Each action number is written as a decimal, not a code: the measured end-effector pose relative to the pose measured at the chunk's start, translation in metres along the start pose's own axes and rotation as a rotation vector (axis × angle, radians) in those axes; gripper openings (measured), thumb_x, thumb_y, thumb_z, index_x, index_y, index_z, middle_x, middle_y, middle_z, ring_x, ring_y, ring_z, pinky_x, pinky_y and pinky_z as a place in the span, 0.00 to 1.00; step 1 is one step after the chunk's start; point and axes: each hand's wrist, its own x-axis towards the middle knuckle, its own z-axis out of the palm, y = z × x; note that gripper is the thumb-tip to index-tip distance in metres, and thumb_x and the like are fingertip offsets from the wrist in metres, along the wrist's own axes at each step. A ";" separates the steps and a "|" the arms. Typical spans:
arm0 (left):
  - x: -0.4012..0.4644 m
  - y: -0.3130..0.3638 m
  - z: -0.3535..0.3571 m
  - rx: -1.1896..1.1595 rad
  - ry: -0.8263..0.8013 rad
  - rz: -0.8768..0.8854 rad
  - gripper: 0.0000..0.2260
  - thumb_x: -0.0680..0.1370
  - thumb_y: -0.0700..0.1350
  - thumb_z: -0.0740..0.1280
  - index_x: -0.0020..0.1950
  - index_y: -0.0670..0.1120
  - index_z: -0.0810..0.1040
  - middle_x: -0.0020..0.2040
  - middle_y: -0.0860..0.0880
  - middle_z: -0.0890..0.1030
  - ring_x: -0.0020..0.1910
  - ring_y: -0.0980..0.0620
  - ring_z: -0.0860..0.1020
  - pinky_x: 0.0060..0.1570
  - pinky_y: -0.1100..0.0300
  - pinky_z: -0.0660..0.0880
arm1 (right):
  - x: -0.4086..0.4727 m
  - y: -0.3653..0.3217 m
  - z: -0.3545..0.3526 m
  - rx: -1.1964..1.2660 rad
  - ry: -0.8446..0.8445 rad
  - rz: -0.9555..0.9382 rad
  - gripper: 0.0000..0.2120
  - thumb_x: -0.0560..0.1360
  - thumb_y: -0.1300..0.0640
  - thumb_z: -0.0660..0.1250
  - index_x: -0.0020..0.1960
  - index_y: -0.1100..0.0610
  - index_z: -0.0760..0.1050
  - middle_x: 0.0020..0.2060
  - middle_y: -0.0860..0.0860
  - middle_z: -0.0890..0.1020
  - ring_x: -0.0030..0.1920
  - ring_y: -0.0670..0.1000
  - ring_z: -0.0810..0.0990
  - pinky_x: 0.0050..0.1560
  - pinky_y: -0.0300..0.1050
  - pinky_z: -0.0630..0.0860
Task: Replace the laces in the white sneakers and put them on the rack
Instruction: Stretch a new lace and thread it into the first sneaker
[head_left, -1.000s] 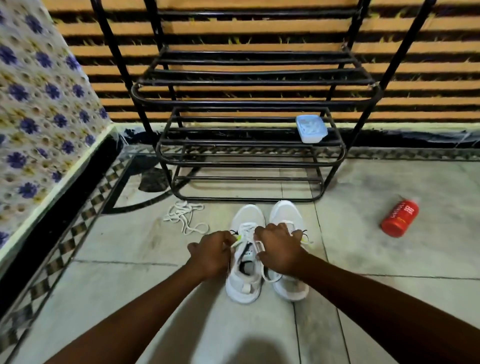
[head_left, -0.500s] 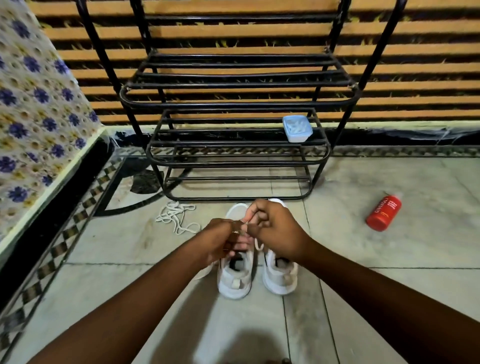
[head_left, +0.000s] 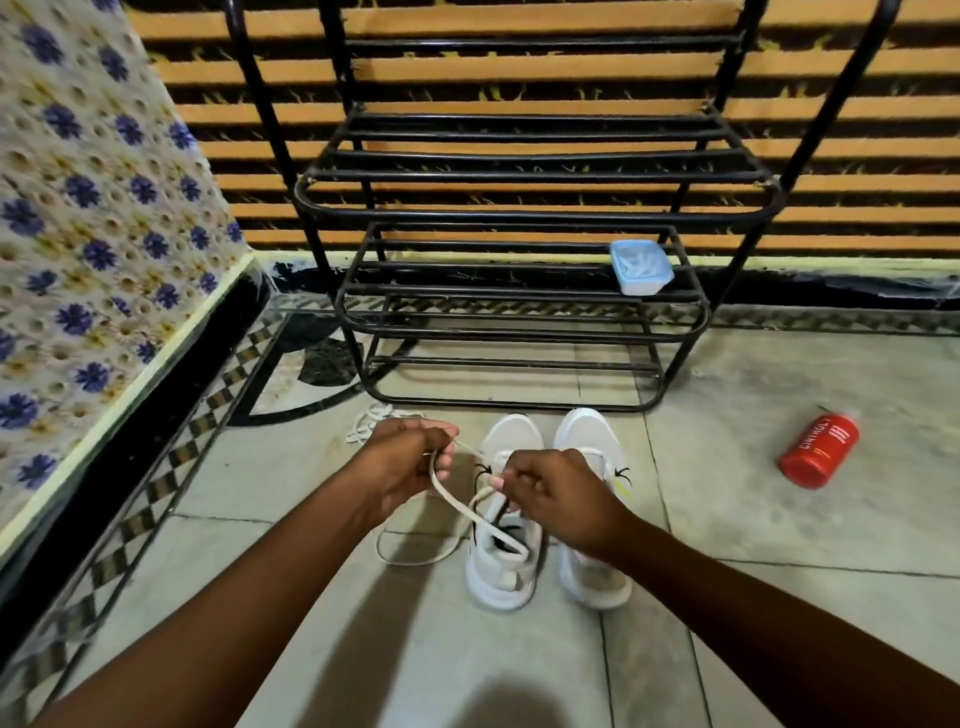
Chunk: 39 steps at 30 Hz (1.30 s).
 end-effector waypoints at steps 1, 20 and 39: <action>0.002 0.000 -0.006 0.056 0.036 0.026 0.05 0.80 0.33 0.68 0.54 0.38 0.83 0.36 0.44 0.80 0.25 0.53 0.73 0.27 0.63 0.71 | 0.005 0.005 0.006 -0.118 -0.019 -0.034 0.13 0.79 0.41 0.64 0.44 0.49 0.77 0.35 0.50 0.83 0.38 0.52 0.82 0.42 0.49 0.78; 0.004 -0.013 0.005 0.550 0.079 0.478 0.12 0.78 0.52 0.70 0.37 0.49 0.80 0.34 0.50 0.85 0.39 0.44 0.84 0.46 0.42 0.82 | 0.008 -0.014 0.006 0.010 0.121 0.220 0.12 0.74 0.57 0.74 0.33 0.58 0.80 0.22 0.52 0.79 0.24 0.47 0.78 0.34 0.35 0.73; -0.006 0.009 0.062 0.283 -0.237 0.382 0.10 0.86 0.44 0.62 0.48 0.41 0.76 0.44 0.43 0.88 0.48 0.43 0.87 0.46 0.56 0.78 | 0.015 -0.047 -0.076 0.050 0.443 0.025 0.08 0.76 0.62 0.68 0.40 0.52 0.81 0.30 0.49 0.83 0.37 0.48 0.84 0.47 0.47 0.81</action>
